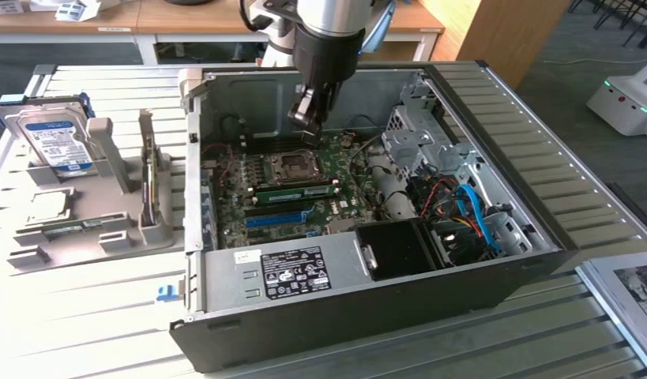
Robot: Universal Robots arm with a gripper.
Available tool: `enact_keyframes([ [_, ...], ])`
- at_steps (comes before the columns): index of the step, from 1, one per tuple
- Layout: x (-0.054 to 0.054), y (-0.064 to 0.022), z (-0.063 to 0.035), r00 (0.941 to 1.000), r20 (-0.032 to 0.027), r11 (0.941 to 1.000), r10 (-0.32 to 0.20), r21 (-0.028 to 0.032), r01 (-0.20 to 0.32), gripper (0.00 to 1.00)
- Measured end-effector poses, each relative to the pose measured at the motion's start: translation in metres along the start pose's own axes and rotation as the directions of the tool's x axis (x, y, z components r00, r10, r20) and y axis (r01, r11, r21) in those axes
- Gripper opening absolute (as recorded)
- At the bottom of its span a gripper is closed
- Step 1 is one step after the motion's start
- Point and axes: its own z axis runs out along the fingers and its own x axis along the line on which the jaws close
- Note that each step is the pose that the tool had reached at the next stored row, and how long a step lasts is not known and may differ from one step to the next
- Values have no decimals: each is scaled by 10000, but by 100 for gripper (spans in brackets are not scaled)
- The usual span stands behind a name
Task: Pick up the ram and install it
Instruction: 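Press down the ram until it locks into place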
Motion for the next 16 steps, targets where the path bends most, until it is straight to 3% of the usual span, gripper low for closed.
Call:
enact_keyframes([
  [4,0,0,3,9974,37,9974,716,34,-716,10],
  [8,1,0,6,9895,76,9895,1446,67,-1447,10],
  [12,1,-1,10,9763,119,9763,2163,96,-2164,10],
  [16,1,-1,13,9582,163,9582,2855,121,-2857,10],
])
